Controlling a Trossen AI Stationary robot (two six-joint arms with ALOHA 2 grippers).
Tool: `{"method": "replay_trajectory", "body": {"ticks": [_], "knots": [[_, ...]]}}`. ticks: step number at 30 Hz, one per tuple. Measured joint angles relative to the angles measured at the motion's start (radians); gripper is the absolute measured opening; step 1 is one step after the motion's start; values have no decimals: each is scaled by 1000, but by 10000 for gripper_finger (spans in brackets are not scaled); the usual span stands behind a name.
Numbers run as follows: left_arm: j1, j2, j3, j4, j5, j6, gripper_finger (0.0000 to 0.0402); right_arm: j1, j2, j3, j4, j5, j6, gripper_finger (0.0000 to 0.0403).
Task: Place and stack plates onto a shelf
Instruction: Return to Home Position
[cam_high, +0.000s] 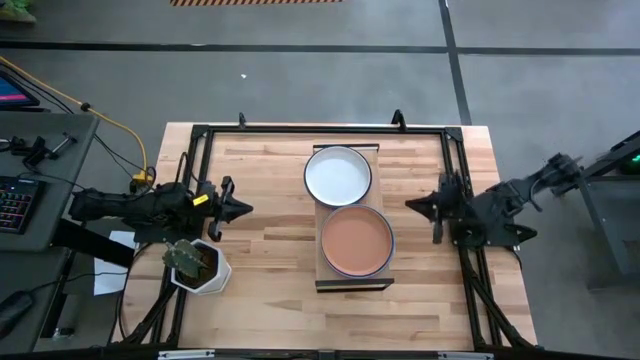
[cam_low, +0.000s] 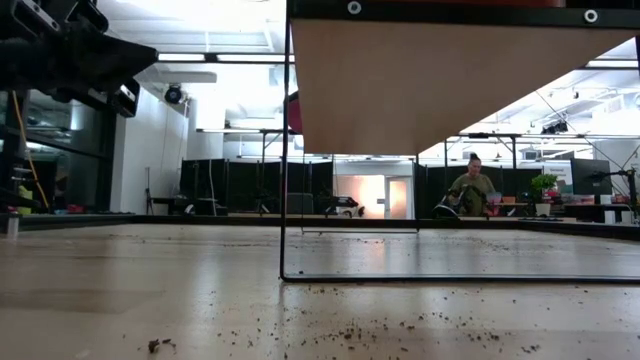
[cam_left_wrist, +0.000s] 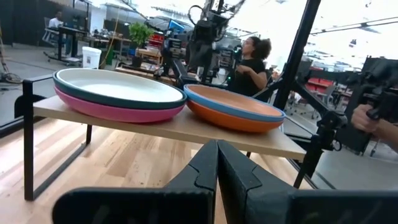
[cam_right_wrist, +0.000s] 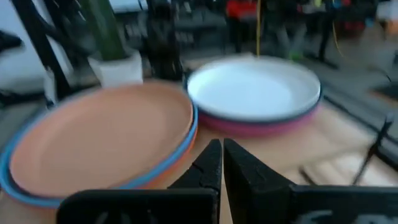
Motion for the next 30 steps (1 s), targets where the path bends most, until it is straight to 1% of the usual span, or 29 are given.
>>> {"method": "replay_trajectory", "body": {"ticks": [2, 5, 8, 10, 12, 15, 17, 21, 24, 30], "knots": [[0, 0, 0, -1, 0, 0, 0, -77, -68, -39, 69, -95, -71, 0], [0, 0, 0, -1, 0, 0, 0, -188, -152, -74, 91, -218, -113, 0], [0, 0, 0, -1, 0, 0, 0, -276, -206, -106, 74, -289, -117, 0], [0, 0, 0, -1, 0, 0, 0, -318, -235, -138, 76, -344, -112, 0], [0, 0, 0, -1, 0, 0, 0, -347, -259, -187, 94, -375, -109, 0], [0, 0, 0, -1, 0, 0, 0, -369, -287, -265, 143, -386, -100, 0], [1, 0, 0, -1, 0, 0, 0, -372, -298, -312, 218, -391, -93, 0], [1, 0, 0, -2, 0, 0, 0, -368, -300, -385, 339, -466, -111, 0], [1, 0, 0, -2, 0, 0, 0, -367, -299, -431, 376, -485, -107, 0], [1, 0, 0, -2, 0, 0, 0, -355, -290, -437, 351, -488, -86, 0]]}}
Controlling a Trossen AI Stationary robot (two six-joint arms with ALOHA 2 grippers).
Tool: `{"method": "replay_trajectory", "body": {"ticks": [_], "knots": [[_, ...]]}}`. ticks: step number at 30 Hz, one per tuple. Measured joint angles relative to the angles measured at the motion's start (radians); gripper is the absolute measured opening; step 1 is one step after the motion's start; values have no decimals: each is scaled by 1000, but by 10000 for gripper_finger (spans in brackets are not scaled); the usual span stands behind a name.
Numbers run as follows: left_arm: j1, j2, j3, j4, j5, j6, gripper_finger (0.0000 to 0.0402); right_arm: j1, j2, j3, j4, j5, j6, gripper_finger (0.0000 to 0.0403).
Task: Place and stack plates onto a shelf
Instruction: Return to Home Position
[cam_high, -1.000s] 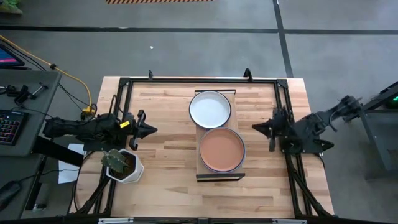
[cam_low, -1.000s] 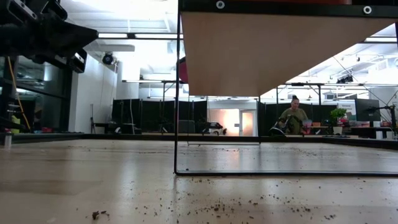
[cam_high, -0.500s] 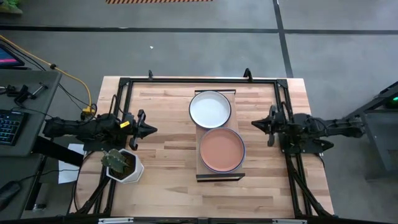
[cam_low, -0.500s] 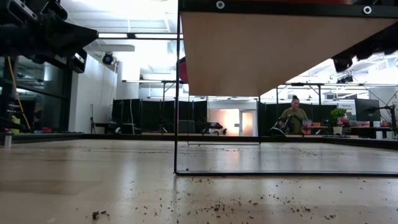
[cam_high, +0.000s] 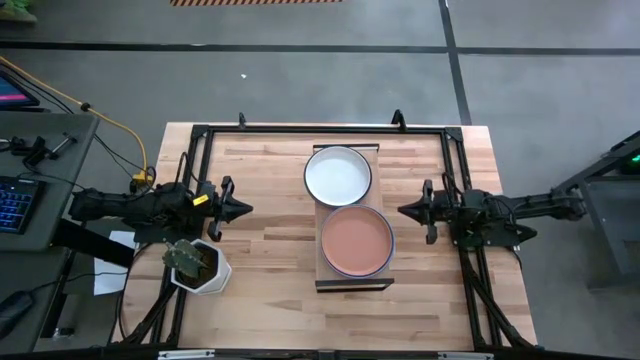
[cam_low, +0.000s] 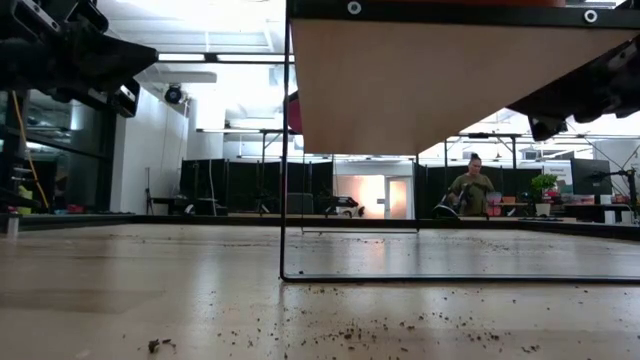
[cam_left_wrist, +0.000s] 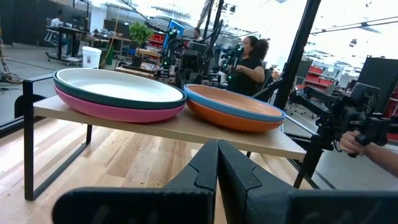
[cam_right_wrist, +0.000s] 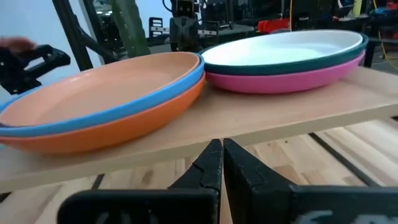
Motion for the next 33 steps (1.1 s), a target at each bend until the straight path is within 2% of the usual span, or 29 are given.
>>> {"method": "replay_trajectory", "body": {"ticks": [11, 17, 20, 28, 33], "knots": [[0, -2, -1, 1, 0, 0, 1, -1, 0, 0, -4, 10, 32, 0], [0, -70, -3, -156, 0, 0, 1, -1, 0, -1, -5, 9, 93, 0], [0, -97, -3, -151, 1, 0, 1, -1, 0, -1, -5, 9, 115, 0], [0, -96, -3, -164, 0, 0, 1, -1, -119, -1, 2, 5, 118, 0], [0, -96, -3, -165, 0, 0, 1, 0, -118, -1, 19, 4, 118, 0]]}}
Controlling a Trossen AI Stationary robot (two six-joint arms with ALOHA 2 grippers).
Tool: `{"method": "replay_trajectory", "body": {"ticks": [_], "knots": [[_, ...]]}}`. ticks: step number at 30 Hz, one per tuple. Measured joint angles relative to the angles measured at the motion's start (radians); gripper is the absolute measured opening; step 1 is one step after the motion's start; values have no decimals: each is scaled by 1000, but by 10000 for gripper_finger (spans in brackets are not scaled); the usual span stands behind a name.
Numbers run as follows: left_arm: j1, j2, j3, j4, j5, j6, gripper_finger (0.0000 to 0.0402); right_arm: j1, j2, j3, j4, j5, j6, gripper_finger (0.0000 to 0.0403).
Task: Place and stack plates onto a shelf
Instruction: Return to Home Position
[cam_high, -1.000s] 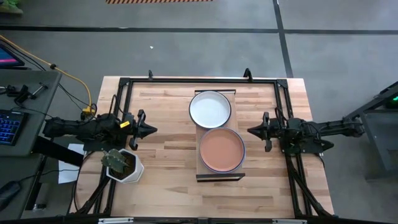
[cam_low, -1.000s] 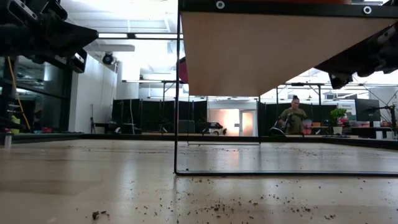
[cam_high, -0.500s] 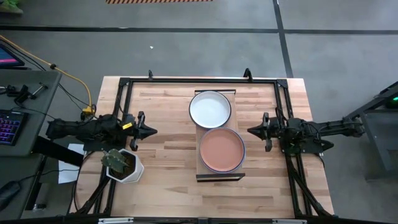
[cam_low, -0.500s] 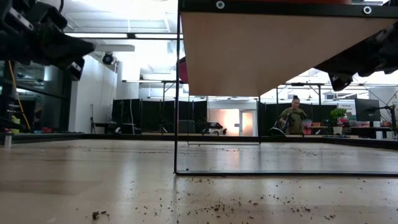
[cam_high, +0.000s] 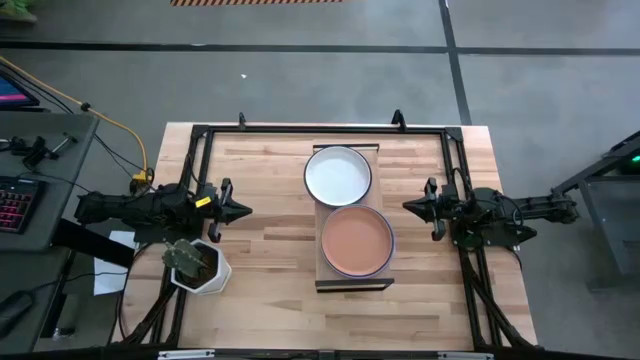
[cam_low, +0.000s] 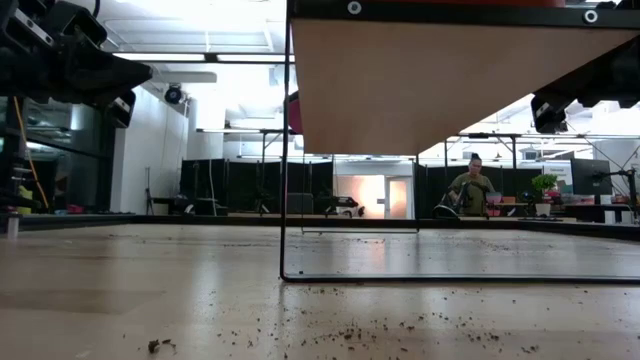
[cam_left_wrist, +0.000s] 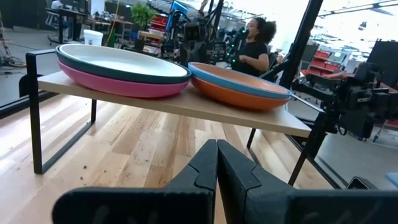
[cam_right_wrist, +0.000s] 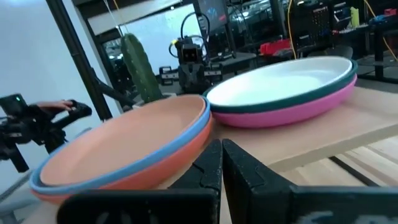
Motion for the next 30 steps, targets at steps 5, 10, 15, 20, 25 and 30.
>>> {"method": "replay_trajectory", "body": {"ticks": [5, 10, 15, 20, 25, 30], "knots": [[0, 0, 0, 0, 0, 0, 1, 0, 0, 0, -24, 0, -1, 0], [0, 0, 0, 0, 0, 0, 1, 0, 0, 0, -24, 0, -1, 0], [0, 0, 0, 0, 0, 0, 1, 0, 0, 0, -24, 0, -1, 0], [0, 1, 0, 0, 0, 0, 1, 0, 12, 0, -24, 0, -1, 0], [0, 1, 0, 0, 0, 0, 1, 0, 13, 0, -24, 0, -1, 0], [0, 1, 0, 0, 0, 0, 0, 0, 13, 0, -24, 0, -1, 0]]}}
